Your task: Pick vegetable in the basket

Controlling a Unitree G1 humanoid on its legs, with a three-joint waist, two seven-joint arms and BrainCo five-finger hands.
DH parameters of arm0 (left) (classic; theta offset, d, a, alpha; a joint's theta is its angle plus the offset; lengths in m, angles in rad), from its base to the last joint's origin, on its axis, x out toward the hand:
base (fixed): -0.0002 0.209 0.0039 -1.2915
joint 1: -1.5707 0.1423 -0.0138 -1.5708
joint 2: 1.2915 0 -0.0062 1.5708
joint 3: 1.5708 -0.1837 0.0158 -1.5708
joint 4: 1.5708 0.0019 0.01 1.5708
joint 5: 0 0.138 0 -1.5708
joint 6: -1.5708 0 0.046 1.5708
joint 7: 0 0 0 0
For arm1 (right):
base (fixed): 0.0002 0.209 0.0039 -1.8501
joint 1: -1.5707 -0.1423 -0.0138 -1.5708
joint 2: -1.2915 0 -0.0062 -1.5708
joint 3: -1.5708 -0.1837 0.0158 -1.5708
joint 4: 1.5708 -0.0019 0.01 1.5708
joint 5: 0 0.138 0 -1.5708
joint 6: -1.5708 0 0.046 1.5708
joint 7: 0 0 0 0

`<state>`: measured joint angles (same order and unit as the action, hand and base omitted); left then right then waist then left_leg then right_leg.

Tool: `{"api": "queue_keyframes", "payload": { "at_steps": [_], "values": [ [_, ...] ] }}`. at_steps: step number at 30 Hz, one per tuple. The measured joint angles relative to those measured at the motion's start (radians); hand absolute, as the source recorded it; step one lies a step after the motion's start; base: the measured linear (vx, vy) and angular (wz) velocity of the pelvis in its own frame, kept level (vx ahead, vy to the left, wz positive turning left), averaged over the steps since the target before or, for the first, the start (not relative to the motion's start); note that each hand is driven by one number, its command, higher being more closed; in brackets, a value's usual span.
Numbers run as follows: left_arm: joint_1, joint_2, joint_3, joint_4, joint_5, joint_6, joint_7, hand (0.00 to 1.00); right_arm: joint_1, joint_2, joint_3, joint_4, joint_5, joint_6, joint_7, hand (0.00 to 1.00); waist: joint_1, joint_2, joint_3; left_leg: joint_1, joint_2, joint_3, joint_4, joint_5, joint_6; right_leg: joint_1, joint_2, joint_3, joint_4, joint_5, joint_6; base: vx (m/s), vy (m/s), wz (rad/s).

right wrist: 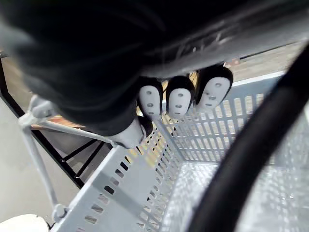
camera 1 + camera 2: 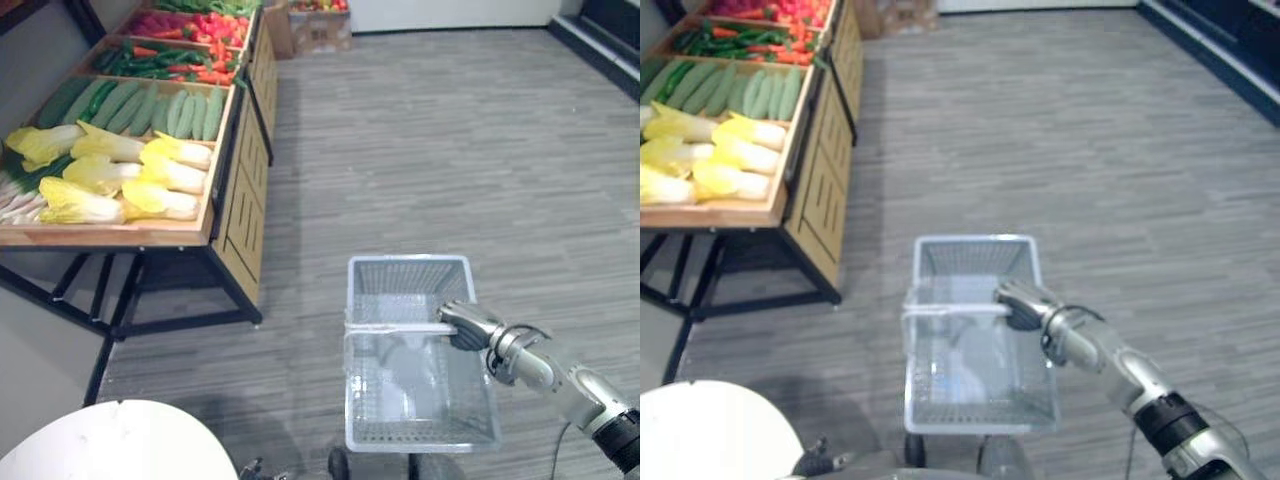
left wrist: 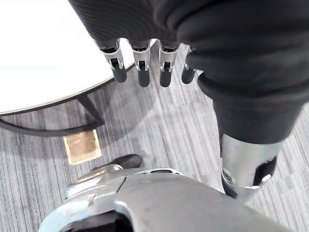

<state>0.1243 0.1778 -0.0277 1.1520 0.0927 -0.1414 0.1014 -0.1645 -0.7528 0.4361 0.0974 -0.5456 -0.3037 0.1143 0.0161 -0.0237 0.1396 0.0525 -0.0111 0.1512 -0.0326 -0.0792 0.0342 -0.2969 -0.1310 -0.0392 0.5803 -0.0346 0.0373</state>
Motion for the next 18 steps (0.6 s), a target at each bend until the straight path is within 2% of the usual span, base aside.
{"api": "queue_keyframes", "payload": {
  "at_steps": [1,2,4,5,7,8,10,11,12,13,14,15,16,17,18],
  "values": [
    [0.001,0.005,-0.005,0.0,0.0,0.0,0.0,0.0,0.0,0.006,-0.001,0.003,0.0,0.0,0.0,1.0,-0.001,-0.004,0.004,0.014,0.002,-0.003,0.001,-0.004,0.01,-0.022,-0.007,-0.011,0.059,0.017,-0.008,0.13,0.04,0.17],
    [0.003,0.005,-0.005,-0.001,0.0,0.001,0.001,0.0,0.001,0.023,-0.002,0.011,0.0,0.0,0.0,1.0,-0.006,-0.005,0.007,0.027,0.005,-0.009,0.008,-0.019,0.019,-0.06,-0.019,-0.033,0.116,-0.004,-0.021,0.13,0.029,0.21],
    [-0.002,0.008,-0.006,0.0,0.0,0.007,-0.001,0.0,0.001,0.04,-0.015,0.015,0.0,-0.002,0.0,1.0,-0.013,-0.012,0.008,0.025,0.017,-0.029,0.038,-0.046,0.027,-0.08,-0.033,-0.073,0.072,-0.012,-0.028,0.16,0.024,0.21],
    [-0.009,0.013,-0.006,0.0,0.0,0.014,-0.001,0.0,0.001,0.054,-0.027,0.017,0.0,-0.003,0.0,1.0,-0.01,-0.009,0.01,0.026,0.027,-0.038,0.053,-0.062,0.027,-0.085,-0.034,-0.089,-0.023,-0.009,-0.023,0.23,0.001,0.2],
    [-0.02,0.013,-0.016,0.001,0.0,0.02,-0.001,0.0,0.0,0.07,-0.047,0.017,0.003,-0.004,-0.004,1.0,-0.015,-0.003,0.013,0.026,0.03,-0.064,0.071,-0.087,0.019,-0.087,-0.047,-0.088,-0.21,0.023,0.017,0.28,-0.034,0.33],
    [-0.023,0.01,-0.023,-0.001,0.0,0.02,-0.004,0.0,0.0,0.069,-0.053,0.019,0.003,-0.003,-0.003,1.0,-0.015,0.0,0.016,0.033,0.032,-0.079,0.079,-0.099,0.001,-0.082,-0.06,-0.079,-0.352,0.049,0.052,0.35,-0.097,0.38],
    [-0.039,0.003,-0.024,-0.001,0.0,0.02,-0.007,0.0,0.0,0.07,-0.069,0.02,0.003,-0.001,-0.004,1.0,-0.014,-0.004,0.019,0.055,0.033,-0.105,0.091,-0.128,-0.026,-0.077,-0.079,-0.074,-0.509,0.071,0.084,0.43,-0.176,0.55],
    [-0.04,0.002,-0.024,-0.001,0.0,0.02,-0.007,0.0,0.0,0.068,-0.078,0.02,0.002,0.001,-0.004,1.0,-0.015,-0.005,0.027,0.08,0.035,-0.127,0.091,-0.151,-0.044,-0.078,-0.09,-0.075,-0.531,0.072,0.085,0.44,-0.239,0.55],
    [-0.039,0.002,-0.024,-0.001,0.0,0.02,-0.007,0.0,0.0,0.067,-0.078,0.02,0.002,0.003,-0.005,1.0,-0.015,-0.005,0.027,0.085,0.036,-0.131,0.092,-0.157,-0.047,-0.078,-0.092,-0.075,-0.531,0.072,0.085,0.59,-0.345,0.7],
    [-0.039,0.004,-0.021,-0.002,0.0,0.02,-0.006,0.0,0.005,0.067,-0.079,0.02,0.0,0.009,-0.004,1.0,-0.019,-0.019,0.02,0.127,0.043,-0.167,0.094,-0.204,-0.079,-0.059,-0.093,-0.07,-0.52,0.063,0.082,0.56,-0.369,0.71],
    [-0.035,-0.003,-0.013,0.001,0.0,0.021,-0.005,0.0,0.015,0.064,-0.103,0.024,-0.001,0.011,-0.004,1.0,-0.017,0.005,0.017,0.141,0.079,-0.194,0.115,-0.244,-0.104,-0.067,-0.073,-0.06,-0.453,0.145,0.092,0.57,-0.369,0.86],
    [-0.035,-0.017,-0.012,0.003,0.003,0.021,-0.004,0.0,0.022,0.064,-0.124,0.03,-0.001,0.017,-0.003,1.0,-0.015,0.034,0.011,0.14,0.111,-0.208,0.141,-0.251,-0.111,-0.08,-0.048,-0.076,-0.385,0.145,0.091,0.57,-0.385,0.58],
    [-0.031,-0.031,0.001,0.012,0.009,0.019,-0.004,0.0,0.03,0.056,-0.135,0.035,-0.001,0.022,-0.001,1.0,-0.011,0.058,-0.002,0.111,0.151,-0.224,0.21,-0.241,-0.115,-0.089,-0.02,-0.106,-0.332,0.1,0.061,0.55,-0.375,0.35],
    [-0.023,-0.041,0.024,0.012,0.009,0.019,-0.006,0.0,0.03,0.053,-0.137,0.035,-0.001,0.022,-0.001,1.0,-0.01,0.066,-0.008,0.076,0.178,-0.227,0.289,-0.223,-0.123,-0.076,-0.001,-0.129,-0.312,0.074,0.038,0.56,-0.386,0.21],
    [-0.02,-0.042,0.038,0.012,0.009,0.02,-0.006,0.0,0.03,0.053,-0.139,0.035,0.0,0.023,-0.001,1.0,-0.008,0.066,-0.008,0.045,0.188,-0.23,0.357,-0.203,-0.133,-0.063,0.006,-0.144,-0.304,0.054,0.032,0.54,-0.367,0.34]
  ]
}}
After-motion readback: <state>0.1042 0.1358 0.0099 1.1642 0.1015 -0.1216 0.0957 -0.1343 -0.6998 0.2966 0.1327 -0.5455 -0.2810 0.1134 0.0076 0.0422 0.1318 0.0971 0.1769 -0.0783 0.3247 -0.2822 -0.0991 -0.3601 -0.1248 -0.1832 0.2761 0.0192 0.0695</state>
